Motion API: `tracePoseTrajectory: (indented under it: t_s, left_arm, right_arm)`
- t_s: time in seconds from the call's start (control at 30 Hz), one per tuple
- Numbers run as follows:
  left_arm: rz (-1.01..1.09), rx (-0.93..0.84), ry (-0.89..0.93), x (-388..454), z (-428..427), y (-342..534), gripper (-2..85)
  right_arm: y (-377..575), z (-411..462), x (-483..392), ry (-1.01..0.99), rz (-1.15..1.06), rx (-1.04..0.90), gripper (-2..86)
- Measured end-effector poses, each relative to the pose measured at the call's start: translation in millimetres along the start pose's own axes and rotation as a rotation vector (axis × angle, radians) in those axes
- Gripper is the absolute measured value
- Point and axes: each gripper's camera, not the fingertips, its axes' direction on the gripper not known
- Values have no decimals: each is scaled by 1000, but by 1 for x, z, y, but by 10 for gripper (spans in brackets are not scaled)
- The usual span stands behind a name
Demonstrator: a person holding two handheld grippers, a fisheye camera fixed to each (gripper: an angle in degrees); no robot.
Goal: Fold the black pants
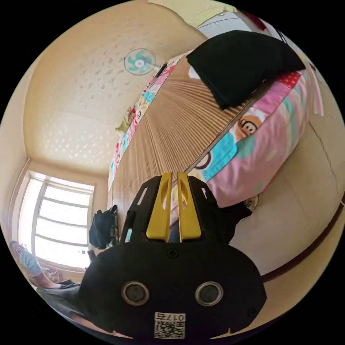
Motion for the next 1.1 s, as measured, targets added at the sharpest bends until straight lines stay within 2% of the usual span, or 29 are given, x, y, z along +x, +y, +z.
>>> tracePoseTrajectory:
  t_s: [0.07, 0.23, 0.4, 0.47, 0.6, 0.73, 0.8, 1.0, 1.1]
  left_arm:
    - [3, -89, 39, 7, 29, -7, -10]
    - [-36, -171, 67, 13, 60, -13, -10]
    - [-148, -205, 106, -6, 69, -8, -10]
    - [-163, -211, 103, -8, 69, -3, -10]
    - [-192, -188, 112, -15, 62, 6, -10]
    - [-229, -170, 123, -29, 56, 10, -10]
    - [-237, -188, 147, -36, 58, 6, -10]
    - [-190, -218, 160, -34, 61, -3, -10]
    - [-191, -234, 186, -39, 65, -2, -10]
  right_arm:
    - [-12, -39, 24, 59, 112, 180, 75]
    - [-37, -50, 43, -70, 215, 330, 104]
    - [-72, -12, 35, -69, 316, 302, 115]
    - [-76, 7, 24, -102, 352, 302, 81]
    - [-61, 17, -25, -83, 209, 313, 43]
    - [-12, 38, -56, -252, 124, 234, 31]
    - [18, 48, -69, -276, 93, 176, 28]
    - [140, 72, -111, -254, 23, -16, 30]
    - [197, 76, -125, -89, 129, 11, 39]
